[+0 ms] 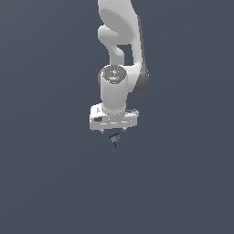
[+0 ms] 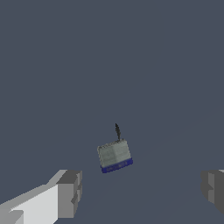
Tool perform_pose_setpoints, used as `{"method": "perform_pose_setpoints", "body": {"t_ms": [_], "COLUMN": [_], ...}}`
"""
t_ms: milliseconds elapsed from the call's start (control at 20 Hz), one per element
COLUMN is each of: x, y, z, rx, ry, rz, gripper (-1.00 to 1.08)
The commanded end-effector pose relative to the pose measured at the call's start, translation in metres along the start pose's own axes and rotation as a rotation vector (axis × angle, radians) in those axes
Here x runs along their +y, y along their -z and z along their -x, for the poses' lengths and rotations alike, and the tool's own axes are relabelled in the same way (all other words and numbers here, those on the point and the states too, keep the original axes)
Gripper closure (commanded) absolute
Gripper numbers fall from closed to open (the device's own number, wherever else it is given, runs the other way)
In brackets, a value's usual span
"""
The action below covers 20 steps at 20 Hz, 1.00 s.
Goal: Pick up the object and move it to a goal position.
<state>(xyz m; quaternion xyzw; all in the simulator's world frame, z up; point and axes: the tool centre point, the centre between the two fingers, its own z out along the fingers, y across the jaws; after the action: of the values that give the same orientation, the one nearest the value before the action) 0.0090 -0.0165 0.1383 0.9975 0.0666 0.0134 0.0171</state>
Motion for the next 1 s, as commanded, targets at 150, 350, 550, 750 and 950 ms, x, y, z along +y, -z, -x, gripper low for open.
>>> {"method": "perform_pose_setpoints", "body": {"t_ms": [150,350,550,750,950], "x": [-0.008,-0.013,-0.016,-0.018,-0.018], "y": [-0.034,-0.054,-0.067,-0.074,-0.074], "z": [0.004,0.007,0.009,0.011,0.011], "rx": [-0.011,-0.016,-0.018,-0.020,-0.020], "ry": [0.117,0.187,0.233,0.256,0.254], "rz": [-0.015,-0.026,-0.034,-0.038,-0.038], "gripper": [-0.92,-0.92,-0.92,-0.92,-0.92]}}
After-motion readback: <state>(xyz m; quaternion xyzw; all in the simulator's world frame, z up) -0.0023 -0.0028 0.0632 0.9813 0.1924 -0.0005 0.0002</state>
